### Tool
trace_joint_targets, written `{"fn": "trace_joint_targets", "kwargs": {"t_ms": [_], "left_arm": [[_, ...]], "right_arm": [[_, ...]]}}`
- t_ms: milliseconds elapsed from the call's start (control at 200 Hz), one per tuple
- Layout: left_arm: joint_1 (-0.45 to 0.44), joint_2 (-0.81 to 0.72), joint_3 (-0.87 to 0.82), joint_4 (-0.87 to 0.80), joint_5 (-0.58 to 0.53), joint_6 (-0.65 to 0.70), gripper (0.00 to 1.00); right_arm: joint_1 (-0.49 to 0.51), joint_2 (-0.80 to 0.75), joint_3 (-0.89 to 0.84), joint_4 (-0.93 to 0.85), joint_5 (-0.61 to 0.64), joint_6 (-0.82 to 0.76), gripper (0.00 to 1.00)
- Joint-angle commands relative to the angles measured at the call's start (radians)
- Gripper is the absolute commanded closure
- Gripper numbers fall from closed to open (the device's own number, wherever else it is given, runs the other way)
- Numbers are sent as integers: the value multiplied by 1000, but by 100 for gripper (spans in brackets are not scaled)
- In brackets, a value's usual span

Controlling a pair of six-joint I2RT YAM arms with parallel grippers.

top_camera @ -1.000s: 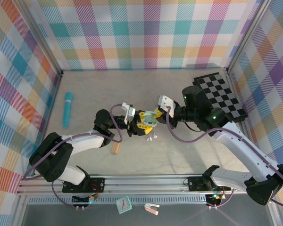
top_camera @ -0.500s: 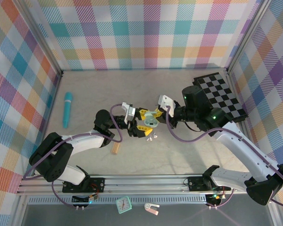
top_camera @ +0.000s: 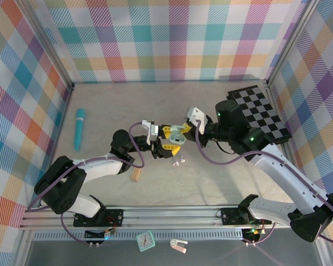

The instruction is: Insert wireless bluetooth earbuds into charging case

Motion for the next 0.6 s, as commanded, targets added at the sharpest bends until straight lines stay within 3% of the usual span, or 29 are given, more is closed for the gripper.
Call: {"fn": "trace_joint_targets", "kwargs": {"t_ms": [0, 155, 270, 595], "left_arm": [[-2, -7, -4, 55, 4, 13, 43], [-3, -15, 5, 55, 20, -6, 44], [-2, -13, 11, 55, 40, -16, 52], [-4, -16, 14, 56, 47, -24, 61]], "right_arm": [[3, -18, -13, 45, -11, 14, 100], [3, -18, -24, 53, -18, 0, 100], [3, -12, -25, 55, -24, -4, 100], [3, -5, -18, 64, -26, -7, 100]]}}
